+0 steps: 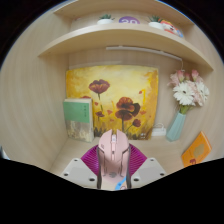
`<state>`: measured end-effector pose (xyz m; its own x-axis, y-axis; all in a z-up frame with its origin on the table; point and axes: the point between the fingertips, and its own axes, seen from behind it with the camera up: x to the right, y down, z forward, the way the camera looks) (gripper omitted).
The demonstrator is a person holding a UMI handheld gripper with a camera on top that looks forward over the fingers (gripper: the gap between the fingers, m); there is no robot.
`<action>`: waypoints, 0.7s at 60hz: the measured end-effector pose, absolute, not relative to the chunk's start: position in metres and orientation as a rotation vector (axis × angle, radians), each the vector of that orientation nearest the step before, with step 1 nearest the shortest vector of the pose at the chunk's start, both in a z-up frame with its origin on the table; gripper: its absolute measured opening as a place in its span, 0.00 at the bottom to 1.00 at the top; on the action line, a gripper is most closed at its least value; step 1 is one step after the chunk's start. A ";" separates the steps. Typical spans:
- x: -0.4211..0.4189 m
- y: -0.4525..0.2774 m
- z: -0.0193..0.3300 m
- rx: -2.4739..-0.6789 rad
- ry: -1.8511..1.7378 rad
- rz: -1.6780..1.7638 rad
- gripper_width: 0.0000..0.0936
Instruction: Arrange mouse
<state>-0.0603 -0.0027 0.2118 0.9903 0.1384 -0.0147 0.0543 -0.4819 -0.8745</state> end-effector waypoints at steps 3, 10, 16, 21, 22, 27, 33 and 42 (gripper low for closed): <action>-0.031 -0.003 0.238 -2.035 -0.116 0.075 0.36; 0.036 -0.012 0.270 -1.961 -0.047 0.035 0.36; 0.080 -0.021 0.233 -2.020 0.012 0.012 0.35; 0.096 -0.029 0.170 -2.126 0.008 0.003 0.35; 0.095 -0.031 0.157 -2.149 0.001 0.008 0.35; 0.088 -0.043 0.091 -2.267 -0.052 0.032 0.36; 0.075 -0.058 0.036 -2.360 -0.118 0.043 0.36; 0.065 -0.072 0.001 -2.426 -0.155 0.056 0.36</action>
<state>0.0646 -0.0719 0.0013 0.9919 0.1267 0.0011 0.0967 -0.7511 -0.6530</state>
